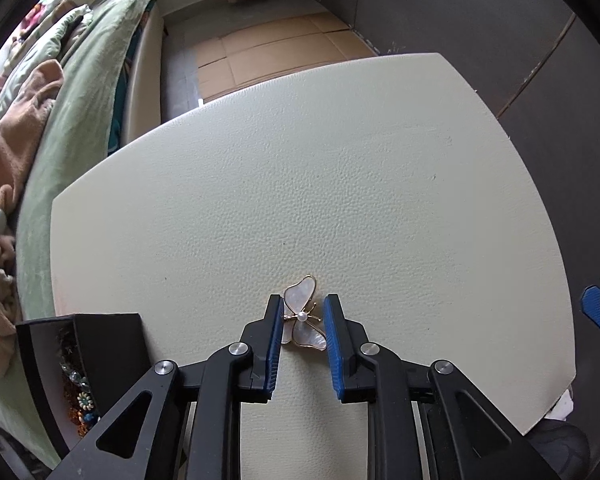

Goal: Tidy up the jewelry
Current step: 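Carry the butterfly brooch to the box with the left tool and release it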

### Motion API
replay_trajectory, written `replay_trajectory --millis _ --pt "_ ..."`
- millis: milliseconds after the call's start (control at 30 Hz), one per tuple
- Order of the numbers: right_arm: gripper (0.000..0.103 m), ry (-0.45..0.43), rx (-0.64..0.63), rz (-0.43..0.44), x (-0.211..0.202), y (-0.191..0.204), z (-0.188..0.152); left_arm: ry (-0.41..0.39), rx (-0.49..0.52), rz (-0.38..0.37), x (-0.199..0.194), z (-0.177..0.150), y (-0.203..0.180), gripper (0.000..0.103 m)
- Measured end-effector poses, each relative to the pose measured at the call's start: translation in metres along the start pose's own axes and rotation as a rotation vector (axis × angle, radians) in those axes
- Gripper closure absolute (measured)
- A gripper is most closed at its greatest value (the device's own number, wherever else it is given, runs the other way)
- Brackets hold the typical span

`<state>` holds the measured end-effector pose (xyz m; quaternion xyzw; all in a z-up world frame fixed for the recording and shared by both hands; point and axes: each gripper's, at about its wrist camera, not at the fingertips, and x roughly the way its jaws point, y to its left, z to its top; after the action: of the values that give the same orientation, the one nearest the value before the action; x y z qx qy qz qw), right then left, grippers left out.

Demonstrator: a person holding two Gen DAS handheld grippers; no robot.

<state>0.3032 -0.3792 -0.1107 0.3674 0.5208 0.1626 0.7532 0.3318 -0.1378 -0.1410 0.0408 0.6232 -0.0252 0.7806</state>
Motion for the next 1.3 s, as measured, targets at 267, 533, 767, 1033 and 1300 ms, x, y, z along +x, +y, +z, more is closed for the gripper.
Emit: replay_trajectory --millis 267,533,767,1033,1300 --pt "0.064 0.006 -0.004 -0.003 -0.001 -0.001 -0.002 -0.037 0.027 0.083 0.001 -0.002 -0.006 0.085" --pt "0.064 0.01 -0.013 -0.009 0.002 0.001 -0.003 -0.059 -0.039 0.019 -0.015 -0.003 0.022 0.09" --pt "0.064 0.042 -0.053 -0.005 0.013 0.018 -0.008 -0.105 -0.072 -0.019 -0.043 -0.012 0.044 0.09" --pt "0.064 0.072 -0.142 0.009 0.027 0.049 -0.019 -0.156 -0.123 -0.033 -0.076 -0.026 0.083 0.09" --pt "0.064 0.107 -0.219 0.022 0.039 0.075 -0.032 -0.191 -0.173 -0.021 -0.097 -0.05 0.121 0.09"
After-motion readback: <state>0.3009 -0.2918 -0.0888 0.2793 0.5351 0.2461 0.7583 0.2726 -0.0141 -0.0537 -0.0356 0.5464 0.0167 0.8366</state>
